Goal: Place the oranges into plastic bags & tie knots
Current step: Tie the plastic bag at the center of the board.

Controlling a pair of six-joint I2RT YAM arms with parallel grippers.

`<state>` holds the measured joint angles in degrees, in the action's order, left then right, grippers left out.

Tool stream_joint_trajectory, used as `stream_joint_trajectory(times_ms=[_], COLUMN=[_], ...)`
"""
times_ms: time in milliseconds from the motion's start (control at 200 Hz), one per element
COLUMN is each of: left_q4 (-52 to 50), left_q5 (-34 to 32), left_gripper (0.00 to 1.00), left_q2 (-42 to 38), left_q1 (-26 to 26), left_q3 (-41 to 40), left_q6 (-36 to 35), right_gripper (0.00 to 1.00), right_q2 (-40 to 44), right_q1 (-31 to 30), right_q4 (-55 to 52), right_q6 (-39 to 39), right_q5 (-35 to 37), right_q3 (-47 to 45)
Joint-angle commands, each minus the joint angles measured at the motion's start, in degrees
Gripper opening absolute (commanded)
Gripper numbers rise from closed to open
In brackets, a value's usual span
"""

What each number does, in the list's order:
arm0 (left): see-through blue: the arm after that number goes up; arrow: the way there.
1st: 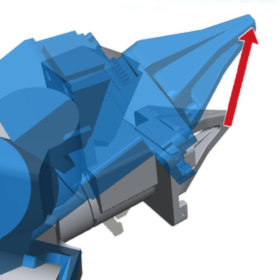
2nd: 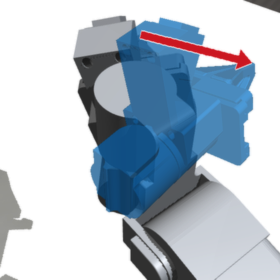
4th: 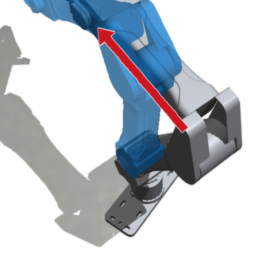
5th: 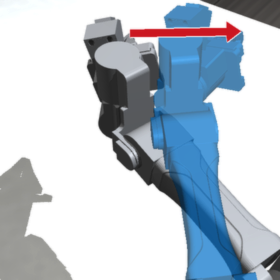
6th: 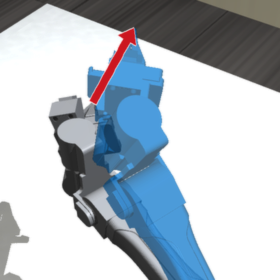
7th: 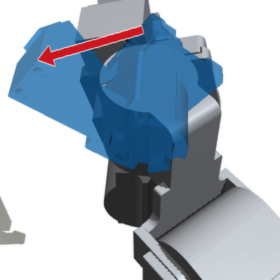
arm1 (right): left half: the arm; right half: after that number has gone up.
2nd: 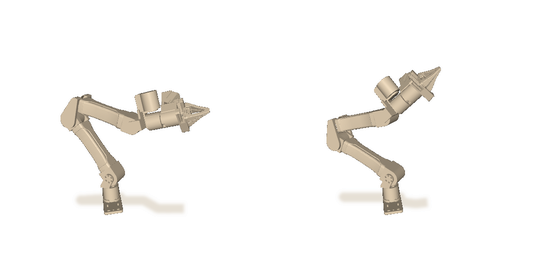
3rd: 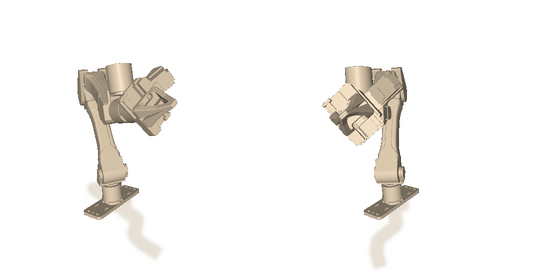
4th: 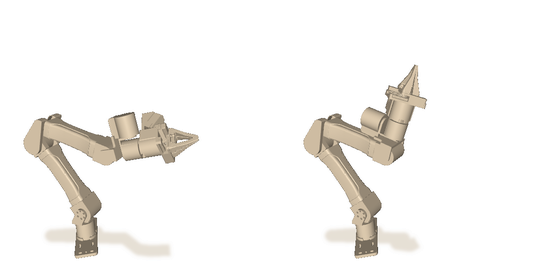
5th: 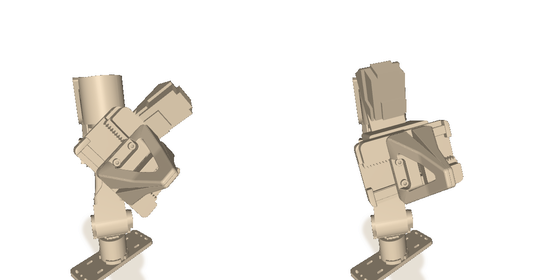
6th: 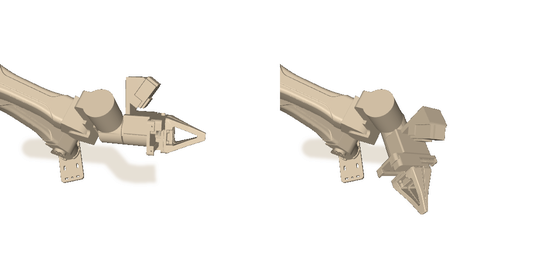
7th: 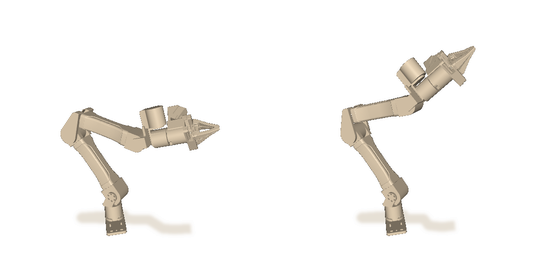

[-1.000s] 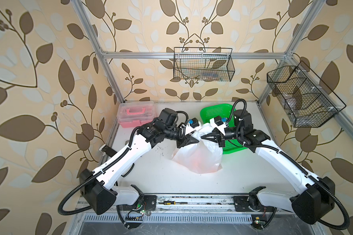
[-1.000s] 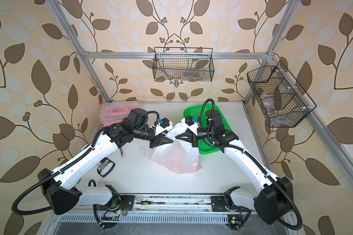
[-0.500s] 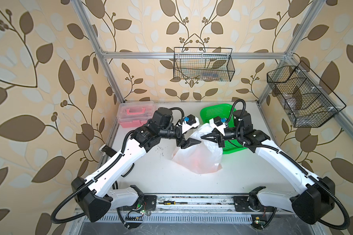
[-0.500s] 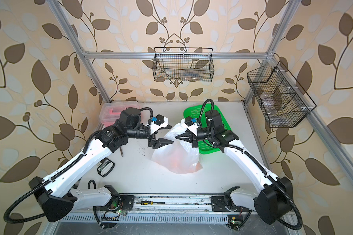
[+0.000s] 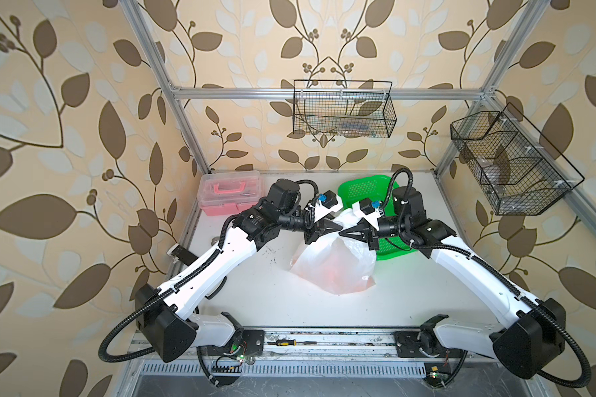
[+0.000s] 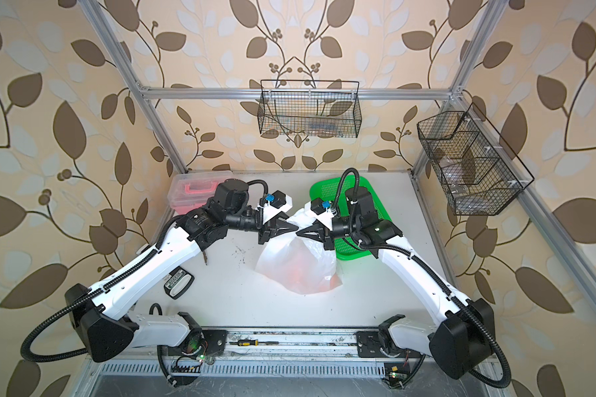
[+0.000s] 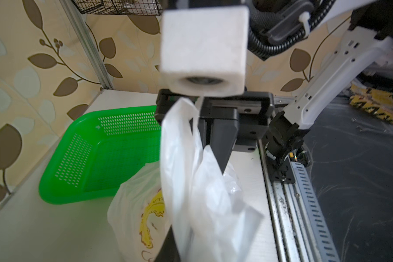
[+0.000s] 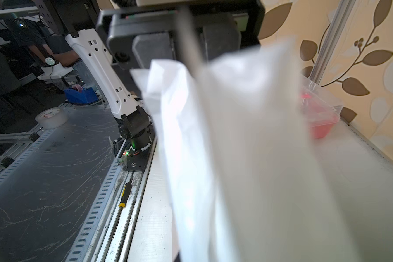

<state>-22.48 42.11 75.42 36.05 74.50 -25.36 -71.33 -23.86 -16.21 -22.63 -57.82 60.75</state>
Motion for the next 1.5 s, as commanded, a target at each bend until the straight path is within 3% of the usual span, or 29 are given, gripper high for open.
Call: stream_joint_trajectory(times_ms=[0,65,225,330,465,645,770,900,1205,1495], left_q4=[0.09,-0.55,0.14,0.76,0.86,1.08,0.33,0.41,3.83,6.14], left_q5=[0.70,-0.29,-1.56,-2.02,-1.78,0.21,1.02,0.32,-5.80,-7.67], left_gripper=[0.05,0.00,0.00,0.00,0.00,0.00,0.00,0.00,0.00,0.00], left_q2=[-1.36,-1.90,-3.56,-3.88,-3.87,-4.40,-4.82,-4.97,-7.03,-7.56], left_q1=[0.42,0.42,0.42,0.42,0.42,0.60,0.77,0.86,0.87,0.87], left_q3=[1.92,1.37,-0.16,-0.74,-1.11,-2.21,-2.77,-2.87,-4.70,-5.69], left_q6=[-1.46,-2.28,-3.59,-5.12,-8.04,-13.12,-17.70,-19.69,-22.25,-25.15], right_gripper=[0.07,0.23,0.60,0.72,0.75,0.73,0.75,0.79,0.83,0.81], right_q2=[1.76,3.21,8.63,11.77,11.75,2.70,-4.13,-8.39,-6.72,-4.87], right_q1=[0.90,2.36,7.74,12.41,14.73,14.29,11.50,7.81,2.70,-1.05], right_q4=[-1.68,-2.03,-4.71,0.48,12.54,12.17,6.94,1.93,-19.47,-21.65], right_q6=[-2.18,-1.97,-1.80,4.72,17.65,23.42,19.89,14.19,-2.85,-3.37], right_q5=[-1.62,-3.08,-6.15,-8.03,-2.14,7.30,7.88,0.85,-3.43,-2.10], right_q3=[2.11,1.92,1.50,0.10,-0.54,7.69,15.02,19.08,19.87,17.24])
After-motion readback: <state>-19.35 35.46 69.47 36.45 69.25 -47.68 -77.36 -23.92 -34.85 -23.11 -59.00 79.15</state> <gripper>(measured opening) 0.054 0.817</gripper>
